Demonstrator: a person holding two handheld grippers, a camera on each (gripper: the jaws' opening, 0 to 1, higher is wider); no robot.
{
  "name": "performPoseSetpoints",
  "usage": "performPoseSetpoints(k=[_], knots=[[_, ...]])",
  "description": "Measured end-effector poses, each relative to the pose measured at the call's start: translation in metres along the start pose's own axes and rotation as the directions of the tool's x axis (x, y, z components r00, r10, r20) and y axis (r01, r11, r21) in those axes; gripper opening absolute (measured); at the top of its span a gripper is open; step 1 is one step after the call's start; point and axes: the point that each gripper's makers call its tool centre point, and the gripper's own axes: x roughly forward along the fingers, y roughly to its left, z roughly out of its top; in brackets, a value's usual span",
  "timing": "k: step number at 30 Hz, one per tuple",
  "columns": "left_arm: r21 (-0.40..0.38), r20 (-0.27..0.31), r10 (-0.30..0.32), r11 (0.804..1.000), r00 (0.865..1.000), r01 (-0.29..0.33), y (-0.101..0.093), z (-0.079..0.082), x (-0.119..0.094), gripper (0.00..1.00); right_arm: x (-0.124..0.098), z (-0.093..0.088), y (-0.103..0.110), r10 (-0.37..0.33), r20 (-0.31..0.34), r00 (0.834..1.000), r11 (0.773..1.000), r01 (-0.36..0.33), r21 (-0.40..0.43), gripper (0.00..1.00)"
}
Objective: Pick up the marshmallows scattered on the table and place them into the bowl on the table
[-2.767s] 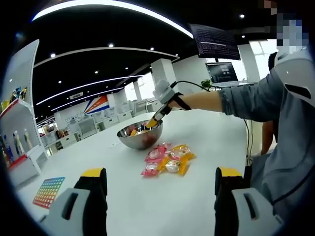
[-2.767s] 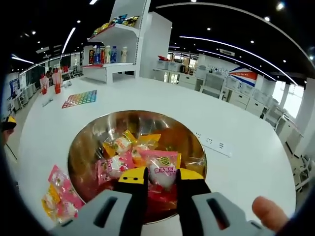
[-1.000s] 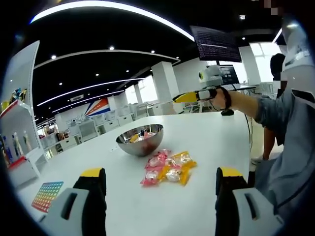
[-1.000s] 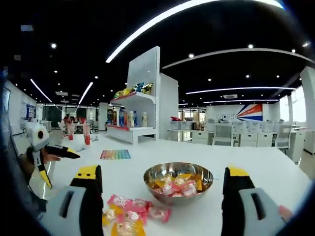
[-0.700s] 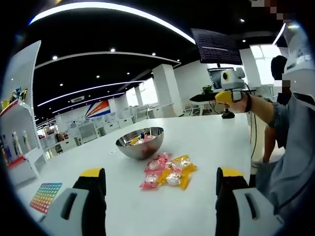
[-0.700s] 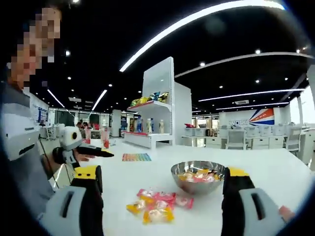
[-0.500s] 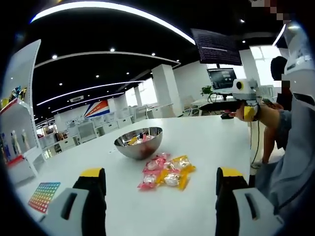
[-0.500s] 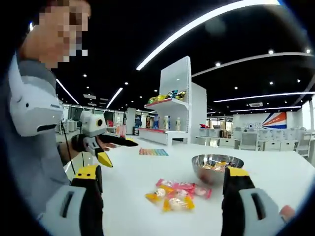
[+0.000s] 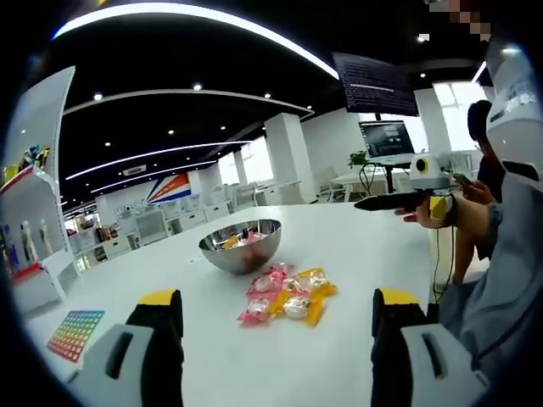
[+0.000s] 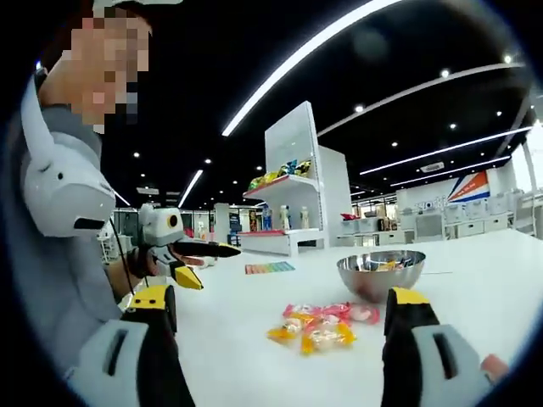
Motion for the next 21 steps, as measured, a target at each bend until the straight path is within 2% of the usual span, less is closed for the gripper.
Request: performPoseSetpoints(k=[4,10,13,15,17,20,21], knots=[[0.0,-0.003,0.001,1.0,1.0,-0.001,0.001,-0.001,0.0,0.91,0.001,-0.001,0.0,-0.001,-0.009,1.0,1.0,0.001,-0.025,0.97],[0.02,0.01,-0.004,1.0,1.0,0.004,0.009,0.0,0.007,0.91,0.0,-0.009,-0.003,-0.002,0.005,1.0,1.0,0.002,0.017,0.97],[0.095,0.054,-0.094,0.992,0.994,0.089,0.004,0.01,0.012,0.92,0.0,-0.01,-0.003,-0.008,-0.001,1.0,1.0,0.008,0.027,0.97],[0.088,0.074,-0.089,0.993,0.993,0.083,0.012,0.017,0.019,0.91,-0.001,-0.008,-0.002,-0.005,0.0,1.0,1.0,0.005,0.025,0.97],[0.08,0.119,-0.096,0.993,0.988,0.087,0.021,0.028,0.029,0.89,-0.002,-0.006,-0.001,-0.004,0.002,1.0,1.0,0.004,0.015,0.97],[0.071,0.142,-0.093,0.994,0.985,0.084,0.037,0.033,0.047,0.87,-0.003,-0.003,0.001,-0.006,0.002,1.0,1.0,0.006,0.003,0.97],[0.07,0.153,-0.074,0.996,0.985,0.064,0.046,0.034,0.057,0.85,-0.003,-0.002,0.002,-0.006,0.003,1.0,1.0,0.006,0.0,0.97]])
